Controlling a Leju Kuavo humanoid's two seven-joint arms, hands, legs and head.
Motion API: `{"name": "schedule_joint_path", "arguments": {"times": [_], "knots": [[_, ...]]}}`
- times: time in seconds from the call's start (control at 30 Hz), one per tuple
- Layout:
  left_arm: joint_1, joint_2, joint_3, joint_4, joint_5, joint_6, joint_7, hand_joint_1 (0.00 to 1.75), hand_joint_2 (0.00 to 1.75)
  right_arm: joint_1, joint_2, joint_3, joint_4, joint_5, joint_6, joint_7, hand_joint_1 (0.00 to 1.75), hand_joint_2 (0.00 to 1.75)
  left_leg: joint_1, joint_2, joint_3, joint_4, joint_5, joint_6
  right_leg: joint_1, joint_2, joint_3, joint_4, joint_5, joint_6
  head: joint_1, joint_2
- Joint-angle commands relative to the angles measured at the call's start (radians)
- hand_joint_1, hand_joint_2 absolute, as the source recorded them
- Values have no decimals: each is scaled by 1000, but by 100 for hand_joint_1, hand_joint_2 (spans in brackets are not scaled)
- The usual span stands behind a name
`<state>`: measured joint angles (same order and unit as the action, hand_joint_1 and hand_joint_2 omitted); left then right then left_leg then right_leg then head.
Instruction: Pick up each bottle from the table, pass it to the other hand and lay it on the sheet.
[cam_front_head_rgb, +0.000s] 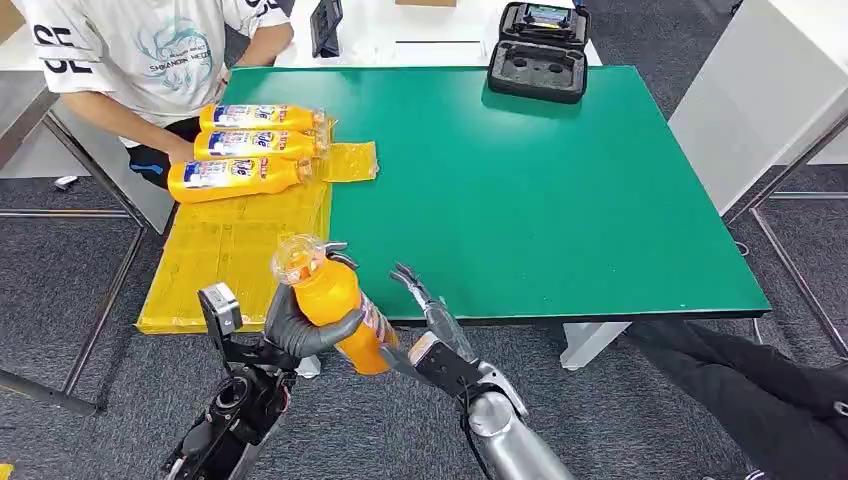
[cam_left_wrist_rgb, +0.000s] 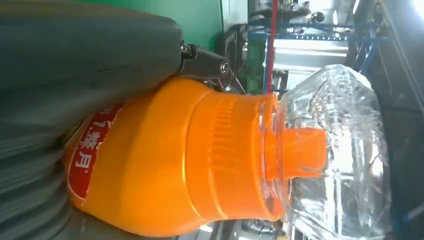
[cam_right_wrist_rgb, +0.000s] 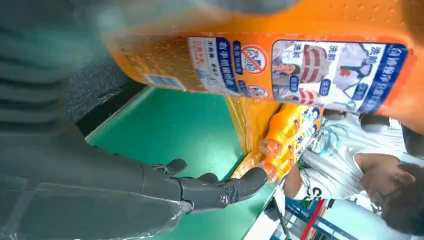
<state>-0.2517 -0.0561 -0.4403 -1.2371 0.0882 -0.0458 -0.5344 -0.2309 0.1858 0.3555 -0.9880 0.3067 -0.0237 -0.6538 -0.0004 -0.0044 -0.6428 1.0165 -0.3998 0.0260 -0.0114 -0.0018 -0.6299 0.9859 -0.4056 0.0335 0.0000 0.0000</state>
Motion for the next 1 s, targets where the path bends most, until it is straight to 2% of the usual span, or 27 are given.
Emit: {"name": "schedule_joint_path", "arguments": {"times": [0.03,0.17,0.27,0.53,0.63,0.7,0.73,0.83,0.87,0.9,0.97,1.0], "knots": [[-32,18,28,28,-2,-2,2,175,175,-11,-16,-21,2,-4,5,6,0,0,1,0,3,-1,-1,-1,1,0,3,-1,-1,-1,0,0],[-32,18,28,28,-2,-2,2,175,175,-11,-16,-21,2,-4,5,6,0,0,0,0,2,-1,0,-1,0,0,2,-1,0,-1,0,0],[-32,18,28,28,-2,-2,2,175,175,-11,-16,-21,2,-4,5,6,0,0,1,0,6,0,-3,-2,1,0,6,0,-3,-1,0,0],[-32,18,28,28,-2,-2,2,175,175,-11,-16,-21,2,-4,5,6,0,0,0,0,3,-1,-1,-1,0,0,4,-1,-1,-1,0,0],[-50,17,77,39,-45,106,-22,175,175,-8,-16,-11,-8,-11,10,-4,0,0,0,0,3,-1,-1,-1,0,0,3,-1,-1,-1,0,0],[-85,31,139,60,-151,281,-56,175,175,3,-15,-17,-46,-54,31,-31,0,0,1,0,4,0,-2,-1,1,0,4,0,-2,-1,0,0],[-102,40,166,70,-165,310,-51,175,175,7,-16,-18,-63,-66,40,-34,0,0,1,0,2,0,-1,-1,1,0,2,0,-1,-1,0,0],[-181,77,255,151,-295,453,-46,175,175,28,-21,-36,-146,-121,50,-38,0,0,1,0,1,0,0,-2,1,0,1,0,-1,-1,0,0],[-224,102,267,202,-412,524,-41,175,175,40,-23,-47,-185,-145,46,-37,0,0,1,0,5,0,-2,-2,1,0,4,1,-2,-2,0,0],[-252,125,265,232,-477,535,-37,175,175,46,-26,-55,-209,-165,50,-33,0,0,2,0,3,0,-1,-2,2,0,3,0,-1,-2,0,0],[-335,157,304,306,-660,686,27,175,175,70,-28,-88,-258,-209,39,-28,0,0,2,-2,4,0,-1,-3,2,-2,4,1,-2,-2,0,0],[-383,183,312,318,-685,669,48,175,175,86,-39,-93,-279,-219,39,-29,0,0,3,-2,2,0,0,-2,2,-2,2,1,-1,-2,0,0]]}}
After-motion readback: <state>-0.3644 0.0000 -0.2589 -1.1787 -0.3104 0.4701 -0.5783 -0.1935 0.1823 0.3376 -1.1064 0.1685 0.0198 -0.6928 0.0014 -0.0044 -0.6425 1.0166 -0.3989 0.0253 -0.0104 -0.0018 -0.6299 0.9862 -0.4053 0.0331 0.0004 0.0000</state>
